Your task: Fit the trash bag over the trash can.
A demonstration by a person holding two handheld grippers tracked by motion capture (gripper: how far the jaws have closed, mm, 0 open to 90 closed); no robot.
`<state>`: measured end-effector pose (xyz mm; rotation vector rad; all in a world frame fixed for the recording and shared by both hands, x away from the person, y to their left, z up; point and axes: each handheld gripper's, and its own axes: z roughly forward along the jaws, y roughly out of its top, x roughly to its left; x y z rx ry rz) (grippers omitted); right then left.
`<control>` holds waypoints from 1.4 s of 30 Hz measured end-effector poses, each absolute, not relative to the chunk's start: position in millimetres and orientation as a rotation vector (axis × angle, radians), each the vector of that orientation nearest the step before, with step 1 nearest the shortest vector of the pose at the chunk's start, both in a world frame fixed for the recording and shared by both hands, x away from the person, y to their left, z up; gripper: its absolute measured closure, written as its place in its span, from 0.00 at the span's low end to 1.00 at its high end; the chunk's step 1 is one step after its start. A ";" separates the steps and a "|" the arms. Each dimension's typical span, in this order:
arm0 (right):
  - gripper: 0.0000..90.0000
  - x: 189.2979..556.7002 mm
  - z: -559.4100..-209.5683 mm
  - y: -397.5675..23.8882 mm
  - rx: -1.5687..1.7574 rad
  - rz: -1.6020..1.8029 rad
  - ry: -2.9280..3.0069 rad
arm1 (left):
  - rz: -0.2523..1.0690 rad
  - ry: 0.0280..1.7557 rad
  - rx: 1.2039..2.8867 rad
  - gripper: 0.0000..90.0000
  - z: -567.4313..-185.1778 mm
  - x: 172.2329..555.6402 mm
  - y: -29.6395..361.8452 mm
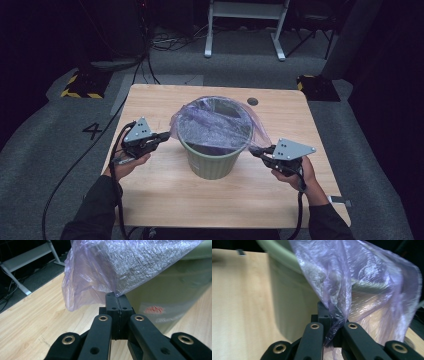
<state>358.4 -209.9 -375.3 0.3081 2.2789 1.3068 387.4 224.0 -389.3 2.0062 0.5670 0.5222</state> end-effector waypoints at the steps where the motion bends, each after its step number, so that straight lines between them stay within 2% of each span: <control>1: 1.00 356.5 -376.5 -210.4 0.296 1.316 2.291 | 0.519 0.562 2.003 1.00 -391.3 384.7 225.8; 13: 1.00 368.3 -408.5 -209.7 0.284 1.334 2.430 | 0.437 0.480 2.075 1.00 -420.1 370.5 214.8; 18: 1.00 361.5 -415.3 -206.6 0.195 1.302 2.480 | 0.384 0.437 2.135 1.00 -436.7 364.9 211.4; 22: 1.00 359.3 -421.7 -206.0 0.184 1.223 2.518 | 0.386 0.471 2.153 1.00 -444.9 365.9 211.4; 25: 0.92 363.7 -425.0 -210.1 0.243 1.240 2.500 | 0.426 0.490 2.104 1.00 -439.5 363.4 214.1; 28: 0.88 363.2 -422.8 -213.7 0.268 1.283 2.459 | 0.483 0.511 2.048 0.80 -429.4 357.5 217.4; 31: 0.85 361.7 -418.9 -216.0 0.280 1.283 2.429 | 0.532 0.557 2.004 0.52 -419.2 354.7 218.8; 33: 0.83 361.5 -416.7 -217.8 0.303 1.281 2.406 | 0.560 0.573 1.964 0.39 -412.7 352.5 218.7; 34: 0.80 361.7 -415.7 -218.8 0.316 1.288 2.399 | 0.576 0.583 1.944 0.29 -409.4 351.7 218.3; 35: 0.76 361.7 -414.6 -219.6 0.327 1.293 2.392 | 0.596 0.586 1.934 0.23 -406.1 351.0 217.3; 37: 0.72 361.3 -412.5 -220.3 0.351 1.288 2.375 | 0.645 0.576 1.918 0.19 -398.5 349.3 215.3; 42: 0.48 361.1 -405.5 -221.0 0.414 1.309 2.334 | 0.688 0.528 1.914 0.19 -377.9 351.6 206.9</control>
